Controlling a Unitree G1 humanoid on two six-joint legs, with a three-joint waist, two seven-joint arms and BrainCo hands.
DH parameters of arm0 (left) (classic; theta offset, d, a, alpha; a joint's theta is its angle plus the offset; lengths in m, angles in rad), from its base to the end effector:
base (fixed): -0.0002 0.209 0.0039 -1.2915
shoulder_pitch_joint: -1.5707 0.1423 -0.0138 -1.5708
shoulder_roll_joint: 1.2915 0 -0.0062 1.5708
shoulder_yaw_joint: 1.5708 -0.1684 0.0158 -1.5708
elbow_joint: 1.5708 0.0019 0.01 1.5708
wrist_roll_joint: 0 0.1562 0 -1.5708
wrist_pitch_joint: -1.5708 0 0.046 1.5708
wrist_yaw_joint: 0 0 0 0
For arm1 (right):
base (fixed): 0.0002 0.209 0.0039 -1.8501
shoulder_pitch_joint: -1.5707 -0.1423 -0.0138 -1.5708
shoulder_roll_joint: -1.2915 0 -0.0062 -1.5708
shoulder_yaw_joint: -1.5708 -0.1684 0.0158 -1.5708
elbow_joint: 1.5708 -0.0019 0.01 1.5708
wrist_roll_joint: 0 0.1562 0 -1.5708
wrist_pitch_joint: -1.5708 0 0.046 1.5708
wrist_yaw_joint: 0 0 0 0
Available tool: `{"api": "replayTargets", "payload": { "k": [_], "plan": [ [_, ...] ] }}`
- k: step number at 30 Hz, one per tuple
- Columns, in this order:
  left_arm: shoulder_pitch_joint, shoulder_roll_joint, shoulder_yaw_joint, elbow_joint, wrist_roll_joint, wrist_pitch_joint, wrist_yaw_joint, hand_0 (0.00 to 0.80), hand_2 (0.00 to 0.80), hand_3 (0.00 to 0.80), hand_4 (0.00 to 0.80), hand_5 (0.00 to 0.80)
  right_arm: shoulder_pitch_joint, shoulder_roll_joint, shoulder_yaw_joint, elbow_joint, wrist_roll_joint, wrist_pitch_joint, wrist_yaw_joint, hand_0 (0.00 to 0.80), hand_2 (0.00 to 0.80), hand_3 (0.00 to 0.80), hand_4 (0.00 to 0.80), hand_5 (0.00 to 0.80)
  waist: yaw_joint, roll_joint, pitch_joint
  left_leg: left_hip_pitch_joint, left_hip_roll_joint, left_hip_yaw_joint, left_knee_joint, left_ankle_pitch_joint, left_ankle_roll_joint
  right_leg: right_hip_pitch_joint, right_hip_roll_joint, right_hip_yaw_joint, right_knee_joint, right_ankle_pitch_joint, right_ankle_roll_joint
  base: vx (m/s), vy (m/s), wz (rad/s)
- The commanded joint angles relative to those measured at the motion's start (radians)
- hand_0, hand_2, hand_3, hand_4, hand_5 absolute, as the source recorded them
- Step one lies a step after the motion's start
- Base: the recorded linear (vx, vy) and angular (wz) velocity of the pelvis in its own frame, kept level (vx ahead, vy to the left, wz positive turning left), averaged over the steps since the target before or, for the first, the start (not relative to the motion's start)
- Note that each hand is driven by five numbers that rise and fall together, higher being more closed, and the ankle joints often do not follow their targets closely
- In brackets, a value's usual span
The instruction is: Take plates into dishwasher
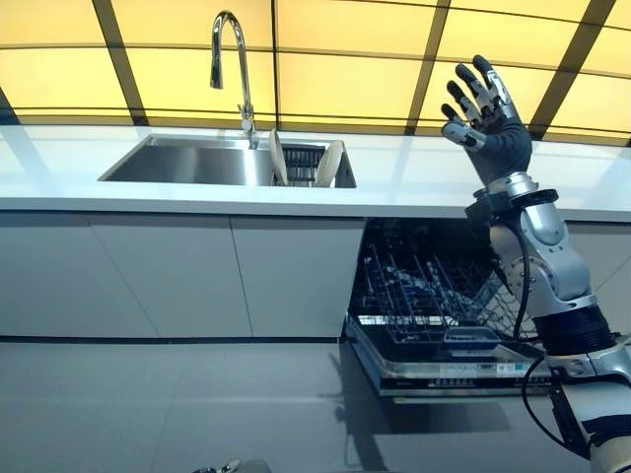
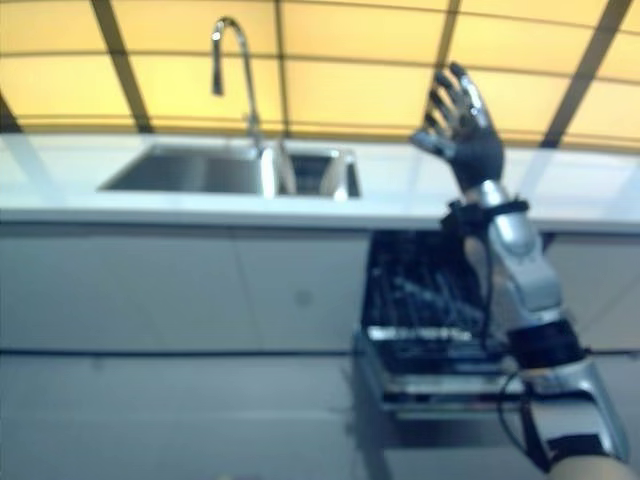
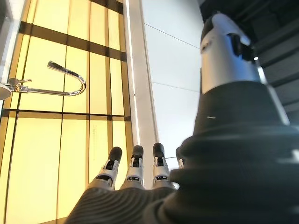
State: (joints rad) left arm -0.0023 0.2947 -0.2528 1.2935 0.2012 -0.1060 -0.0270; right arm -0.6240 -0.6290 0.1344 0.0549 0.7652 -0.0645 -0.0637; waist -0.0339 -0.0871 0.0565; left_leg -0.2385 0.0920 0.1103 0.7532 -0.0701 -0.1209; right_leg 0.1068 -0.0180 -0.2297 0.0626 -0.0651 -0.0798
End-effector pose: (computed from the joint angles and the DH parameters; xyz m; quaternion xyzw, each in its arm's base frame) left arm 0.0690 0.2373 -0.1160 0.2564 0.5639 -0.0972 0.7790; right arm 0.2937 -0.1905 0.2290 0.0600 -0.2562 0.1039 0.9592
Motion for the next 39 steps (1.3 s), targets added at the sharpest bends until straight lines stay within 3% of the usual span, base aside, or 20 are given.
{"api": "replayTargets", "payload": {
  "k": [1, 4, 5, 6, 9, 11, 13, 14, 16, 18, 20, 22, 25, 29, 33, 36, 39],
  "plan": [
    [-0.076, 0.015, -0.069, 0.01, -0.03, 0.009, 0.012, 0.0, 0.0, 0.0, 0.0, 0.0, -0.105, -0.021, -0.028, 0.003, -0.051, -0.007, -0.075, 0.0, 0.0, 0.0, 0.0, 0.0, 0.036, -0.013, 0.049, 0.14, -0.03, 0.071, -0.4, 0.059, 0.062, 0.005, -0.041, 0.076, -0.05, 0.055, 0.079, 0.437, 0.159, 0.09],
    [-0.076, 0.005, -0.082, 0.004, -0.034, 0.044, 0.017, 0.0, 0.0, 0.0, 0.0, 0.0, -0.14, -0.046, -0.02, 0.063, -0.016, 0.016, -0.092, 0.0, 0.0, 0.0, 0.0, 0.0, 0.07, 0.007, 0.044, 0.116, -0.051, 0.026, -0.713, 0.154, 0.035, 0.054, -0.005, 0.125, -0.075, 0.03, 0.095, 0.516, 0.163, -0.01],
    [-0.061, 0.003, -0.079, 0.007, -0.04, 0.045, 0.026, 0.0, 0.0, 0.0, 0.0, 0.0, -0.146, -0.053, -0.012, 0.088, -0.01, 0.013, -0.085, 0.0, 0.0, 0.0, 0.0, 0.0, 0.089, 0.014, 0.043, 0.095, -0.05, 0.0, -0.797, 0.212, 0.025, 0.082, 0.011, 0.153, -0.081, 0.016, 0.096, 0.542, 0.147, -0.19],
    [-0.046, 0.005, -0.074, 0.008, -0.046, 0.043, 0.032, 0.0, 0.0, 0.0, 0.0, 0.0, -0.151, -0.061, -0.006, 0.104, -0.004, 0.011, -0.077, 0.0, 0.0, 0.0, 0.0, 0.0, 0.103, 0.015, 0.043, 0.064, -0.052, -0.013, -0.834, 0.232, 0.023, 0.109, 0.02, 0.182, -0.079, 0.0, 0.096, 0.522, 0.177, -0.31],
    [-0.009, 0.011, -0.059, 0.011, -0.069, 0.041, 0.039, 0.0, 0.0, 0.0, 0.0, 0.0, -0.161, -0.102, 0.009, 0.141, 0.016, -0.003, -0.049, 0.0, 0.0, 0.0, 0.0, 0.0, 0.124, 0.013, 0.046, 0.016, -0.032, 0.003, -0.811, 0.249, 0.029, 0.163, 0.011, 0.226, -0.061, -0.057, 0.104, 0.428, 0.263, -0.62],
    [-0.015, 0.014, -0.042, 0.017, -0.09, 0.054, 0.033, 0.0, 0.0, 0.0, 0.0, 0.0, -0.161, -0.115, 0.004, 0.164, 0.012, -0.01, -0.026, 0.0, 0.0, 0.0, 0.0, 0.0, 0.117, 0.007, 0.034, 0.025, -0.007, 0.054, -0.771, 0.237, 0.046, 0.182, -0.024, 0.196, -0.047, -0.082, 0.124, 0.41, 0.356, -0.78],
    [-0.029, 0.014, -0.034, 0.024, -0.12, 0.069, 0.033, 0.0, 0.0, 0.0, 0.0, 0.0, -0.119, -0.112, -0.032, 0.151, -0.005, -0.007, -0.013, 0.0, 0.0, 0.0, 0.0, 0.0, 0.116, -0.003, 0.027, 0.025, -0.02, 0.067, -0.688, 0.174, 0.073, 0.186, -0.068, 0.147, 0.008, -0.108, 0.147, 0.42, 0.367, -0.59],
    [-0.034, 0.016, -0.032, 0.022, -0.11, 0.073, 0.031, 0.0, 0.0, 0.0, 0.0, 0.0, -0.093, -0.109, -0.051, 0.14, -0.017, -0.005, -0.014, 0.0, 0.0, 0.0, 0.0, 0.0, 0.117, -0.011, 0.023, 0.022, -0.036, 0.071, -0.66, 0.152, 0.089, 0.187, -0.092, 0.134, 0.06, -0.086, 0.164, 0.442, 0.407, -0.44],
    [-0.047, 0.025, -0.049, 0.018, -0.097, 0.073, 0.026, 0.0, 0.0, 0.0, 0.0, 0.0, -0.043, -0.11, -0.083, 0.115, -0.02, -0.007, -0.03, 0.0, 0.0, 0.0, 0.0, 0.0, 0.113, -0.034, 0.008, 0.045, -0.082, 0.068, -0.671, 0.138, 0.128, 0.147, -0.145, 0.127, 0.217, 0.061, 0.206, 0.353, 0.377, -0.11],
    [-0.057, 0.03, -0.068, 0.02, -0.109, 0.067, 0.028, 0.0, 0.0, 0.0, 0.0, 0.0, 0.0, -0.116, -0.118, 0.099, -0.019, -0.012, -0.031, 0.0, 0.0, 0.0, 0.0, 0.0, 0.103, -0.024, 0.003, 0.088, -0.109, 0.05, -0.696, 0.126, 0.152, 0.065, -0.165, 0.13, 0.428, 0.159, 0.212, 0.378, 0.447, 0.1],
    [-0.065, 0.041, -0.086, 0.013, -0.108, 0.066, 0.027, 0.0, 0.0, 0.0, 0.0, 0.0, 0.027, -0.122, -0.145, 0.079, -0.017, -0.018, -0.049, 0.0, 0.0, 0.0, 0.0, 0.0, 0.092, 0.008, 0.008, 0.146, -0.118, 0.03, -0.715, 0.101, 0.168, -0.045, -0.183, 0.112, 0.638, 0.204, 0.205, 0.383, 0.47, 0.18],
    [-0.067, 0.055, -0.095, -0.003, -0.095, 0.078, 0.026, 0.0, 0.0, 0.0, 0.0, 0.0, 0.019, -0.119, -0.152, 0.091, -0.016, -0.025, -0.067, 0.0, 0.0, 0.0, 0.0, 0.0, 0.084, 0.017, 0.018, 0.199, -0.134, 0.029, -0.736, 0.083, 0.177, -0.131, -0.196, 0.102, 0.681, 0.2, 0.203, 0.278, 0.286, 0.02],
    [-0.08, 0.069, -0.109, -0.018, -0.087, 0.093, 0.023, 0.0, 0.0, 0.0, 0.0, 0.0, -0.028, -0.136, -0.151, 0.126, -0.034, -0.016, -0.121, 0.0, 0.0, 0.0, 0.0, 0.0, 0.077, 0.031, 0.025, 0.258, -0.138, 0.032, -0.785, 0.086, 0.172, -0.17, -0.167, 0.044, 0.519, 0.126, 0.179, 0.278, 0.122, 0.01],
    [-0.108, 0.082, -0.109, -0.035, -0.068, 0.118, 0.013, 0.0, 0.0, 0.0, 0.0, 0.0, -0.067, -0.157, -0.149, 0.131, -0.021, 0.012, -0.187, 0.0, 0.0, 0.0, 0.0, 0.0, 0.054, 0.028, 0.035, 0.329, -0.138, 0.059, -0.84, 0.062, 0.144, -0.199, -0.159, -0.052, 0.193, 0.132, 0.195, 0.267, -0.018, 0.14],
    [-0.116, 0.066, -0.117, -0.041, -0.062, 0.139, 0.005, 0.0, 0.0, 0.0, 0.0, 0.0, -0.059, -0.154, -0.146, 0.102, -0.048, 0.052, -0.253, 0.0, 0.0, 0.0, 0.0, 0.0, 0.013, 0.018, 0.044, 0.355, -0.156, 0.026, -0.84, 0.029, 0.137, -0.24, -0.109, -0.01, -0.005, 0.188, 0.216, 0.256, -0.054, 0.27],
    [-0.114, 0.058, -0.122, -0.035, -0.045, 0.149, -0.004, 0.0, 0.0, 0.0, 0.0, 0.0, -0.051, -0.151, -0.154, 0.091, -0.069, 0.072, -0.268, 0.0, 0.0, 0.0, 0.0, 0.0, -0.013, 0.024, 0.056, 0.372, -0.161, -0.019, -0.84, 0.014, 0.144, -0.295, -0.106, 0.047, -0.054, 0.227, 0.226, 0.289, -0.087, 0.28],
    [-0.102, 0.06, -0.121, -0.035, -0.035, 0.144, -0.016, 0.0, 0.0, 0.0, 0.0, 0.0, -0.033, -0.144, -0.161, 0.074, -0.091, 0.1, -0.251, 0.0, 0.0, 0.0, 0.0, 0.0, -0.024, 0.029, 0.074, 0.396, -0.155, -0.044, -0.84, 0.004, 0.147, -0.321, -0.121, 0.073, -0.104, 0.255, 0.233, 0.321, -0.172, 0.18]
  ]
}}
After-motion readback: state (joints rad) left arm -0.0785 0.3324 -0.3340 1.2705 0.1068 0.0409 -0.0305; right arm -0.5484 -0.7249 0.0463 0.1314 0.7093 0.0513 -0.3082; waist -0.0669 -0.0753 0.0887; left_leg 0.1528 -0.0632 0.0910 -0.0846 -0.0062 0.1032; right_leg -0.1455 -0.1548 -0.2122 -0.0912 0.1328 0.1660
